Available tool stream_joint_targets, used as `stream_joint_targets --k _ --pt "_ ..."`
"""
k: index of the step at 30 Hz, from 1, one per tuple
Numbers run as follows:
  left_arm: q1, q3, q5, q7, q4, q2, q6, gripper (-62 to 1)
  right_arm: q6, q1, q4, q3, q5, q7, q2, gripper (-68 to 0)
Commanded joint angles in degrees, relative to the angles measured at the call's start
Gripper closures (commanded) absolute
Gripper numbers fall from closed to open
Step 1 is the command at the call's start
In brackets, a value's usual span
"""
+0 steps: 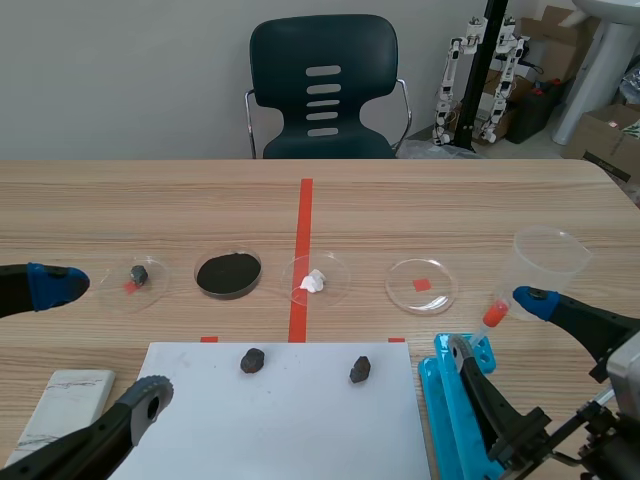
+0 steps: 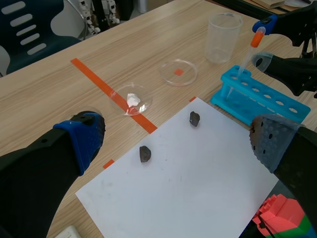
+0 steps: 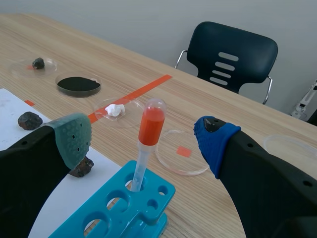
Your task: Pick up the dropper by the top with the right hand
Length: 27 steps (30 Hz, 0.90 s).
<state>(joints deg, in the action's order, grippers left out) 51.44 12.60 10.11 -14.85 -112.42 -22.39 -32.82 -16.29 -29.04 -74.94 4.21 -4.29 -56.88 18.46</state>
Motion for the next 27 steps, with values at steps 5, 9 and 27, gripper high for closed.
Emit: stream_joint_targets --k 5,9,27 --pt "0.11 -0.11 0.81 -0.76 -0.57 -0.04 0.07 -61.5 0.00 1.57 -0.35 -0.07 0.81 -0.46 0.57 -42.9" --pt "0.11 -0.11 0.81 -0.76 -0.57 -0.04 0.07 -61.5 -0.02 1.60 -0.35 -0.07 0.79 -0.46 0.57 -42.1" --pt "0.11 -0.11 0.81 -0.76 -0.57 -0.04 0.07 -61.5 -0.02 1.55 -0.35 -0.07 -0.09 -0.46 0.59 -30.5"
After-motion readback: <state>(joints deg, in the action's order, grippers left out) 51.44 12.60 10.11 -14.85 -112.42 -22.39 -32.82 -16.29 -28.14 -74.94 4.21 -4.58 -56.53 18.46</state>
